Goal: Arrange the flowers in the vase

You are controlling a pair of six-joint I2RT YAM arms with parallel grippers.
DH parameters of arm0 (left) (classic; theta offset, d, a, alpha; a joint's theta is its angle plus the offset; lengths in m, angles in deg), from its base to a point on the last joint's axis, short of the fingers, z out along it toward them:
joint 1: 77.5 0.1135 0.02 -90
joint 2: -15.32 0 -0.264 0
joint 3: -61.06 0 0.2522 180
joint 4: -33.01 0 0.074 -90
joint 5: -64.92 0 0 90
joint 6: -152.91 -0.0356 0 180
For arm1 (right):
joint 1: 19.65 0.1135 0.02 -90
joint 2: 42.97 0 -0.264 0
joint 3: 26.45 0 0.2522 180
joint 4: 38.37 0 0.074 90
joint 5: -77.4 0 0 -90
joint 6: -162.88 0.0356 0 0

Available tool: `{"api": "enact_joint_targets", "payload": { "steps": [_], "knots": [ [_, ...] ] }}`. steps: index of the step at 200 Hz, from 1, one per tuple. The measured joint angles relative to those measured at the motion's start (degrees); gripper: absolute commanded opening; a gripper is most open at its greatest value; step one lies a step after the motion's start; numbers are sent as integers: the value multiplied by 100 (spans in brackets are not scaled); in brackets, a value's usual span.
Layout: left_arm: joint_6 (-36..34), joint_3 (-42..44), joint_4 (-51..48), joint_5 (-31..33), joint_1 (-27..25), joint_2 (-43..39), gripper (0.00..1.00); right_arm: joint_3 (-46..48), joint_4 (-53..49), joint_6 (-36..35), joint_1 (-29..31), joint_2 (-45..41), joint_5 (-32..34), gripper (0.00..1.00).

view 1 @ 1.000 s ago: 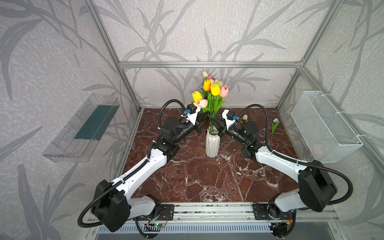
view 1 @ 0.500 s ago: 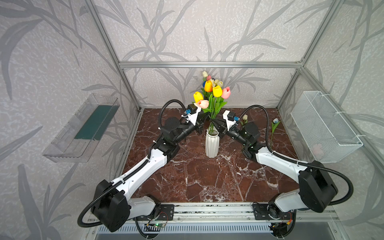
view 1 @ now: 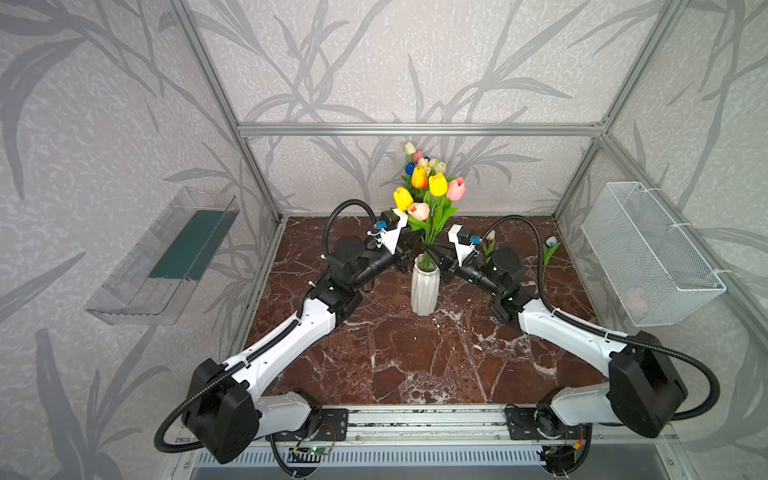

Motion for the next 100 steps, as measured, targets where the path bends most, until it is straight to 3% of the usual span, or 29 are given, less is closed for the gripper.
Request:
{"api": "enact_joint_targets", "payload": {
  "steps": [100],
  "knots": [
    [-79,0,-234,76,-22,374,8,380,544,131,-17,411,186,7]
  ]
}}
